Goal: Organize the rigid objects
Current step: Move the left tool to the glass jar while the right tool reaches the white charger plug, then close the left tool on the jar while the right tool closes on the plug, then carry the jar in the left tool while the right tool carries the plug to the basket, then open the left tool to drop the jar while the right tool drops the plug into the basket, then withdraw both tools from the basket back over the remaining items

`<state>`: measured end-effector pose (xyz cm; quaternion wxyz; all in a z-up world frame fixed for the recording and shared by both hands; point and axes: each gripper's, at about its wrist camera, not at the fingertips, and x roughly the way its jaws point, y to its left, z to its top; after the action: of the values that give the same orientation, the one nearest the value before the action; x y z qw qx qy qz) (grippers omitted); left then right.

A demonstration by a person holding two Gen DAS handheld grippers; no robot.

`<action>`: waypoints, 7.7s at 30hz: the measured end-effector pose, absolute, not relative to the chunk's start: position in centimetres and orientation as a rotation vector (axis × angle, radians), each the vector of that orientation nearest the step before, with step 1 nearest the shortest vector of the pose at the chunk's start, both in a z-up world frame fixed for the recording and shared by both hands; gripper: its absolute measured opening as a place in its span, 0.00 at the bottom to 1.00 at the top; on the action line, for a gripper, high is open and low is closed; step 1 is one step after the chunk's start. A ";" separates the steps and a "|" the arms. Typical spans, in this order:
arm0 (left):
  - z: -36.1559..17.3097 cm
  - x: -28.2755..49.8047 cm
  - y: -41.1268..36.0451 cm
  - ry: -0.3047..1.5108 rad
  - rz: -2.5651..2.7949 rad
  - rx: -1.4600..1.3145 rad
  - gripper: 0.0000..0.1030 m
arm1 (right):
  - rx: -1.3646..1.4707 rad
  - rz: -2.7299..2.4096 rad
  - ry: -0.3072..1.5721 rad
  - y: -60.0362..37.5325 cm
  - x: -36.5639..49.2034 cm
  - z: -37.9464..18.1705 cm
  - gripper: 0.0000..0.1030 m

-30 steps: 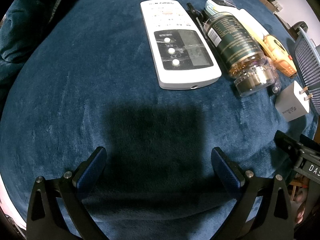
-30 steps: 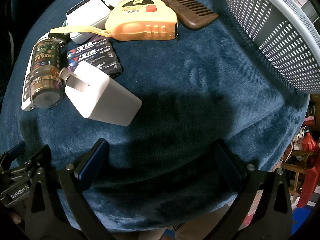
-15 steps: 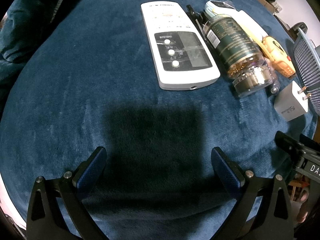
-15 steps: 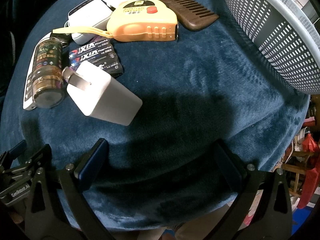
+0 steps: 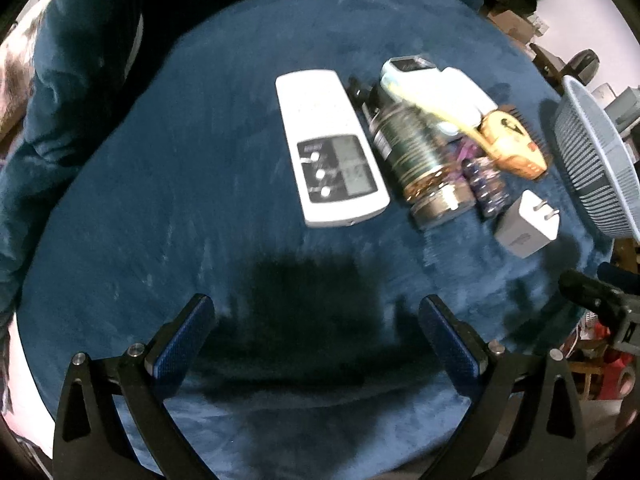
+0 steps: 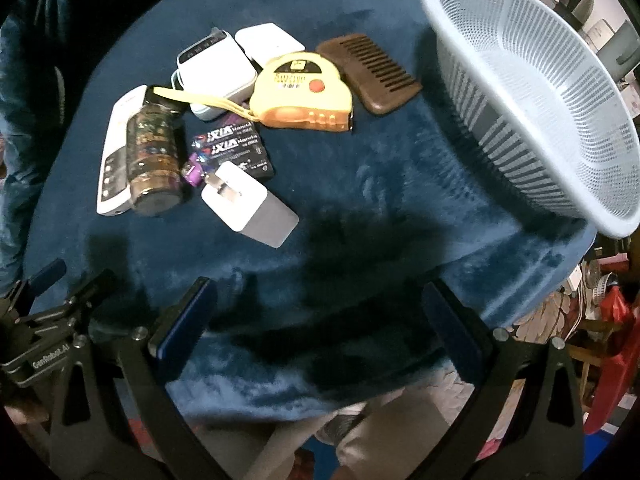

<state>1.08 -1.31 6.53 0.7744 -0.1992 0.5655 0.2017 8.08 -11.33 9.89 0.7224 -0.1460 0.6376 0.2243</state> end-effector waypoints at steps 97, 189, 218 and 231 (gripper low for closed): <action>14.6 13.5 -7.7 1.256 0.237 -0.312 0.50 | 0.147 0.652 1.425 -17.3 16.8 13.4 0.26; 14.4 21.8 -13.3 1.327 0.160 -0.246 0.99 | -0.050 0.251 1.301 -24.9 22.2 12.9 1.00; 12.7 14.0 -4.5 1.313 0.368 -0.384 0.99 | -0.206 0.374 1.317 -18.4 18.9 12.9 1.00; 11.5 11.5 -2.1 1.321 0.405 -0.418 0.99 | -0.234 0.393 1.317 -16.7 18.8 13.0 1.00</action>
<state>11.51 -2.10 11.52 0.7507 -0.1912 0.6046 0.1852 18.78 -16.73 12.99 0.7669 -0.1077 0.6063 0.1810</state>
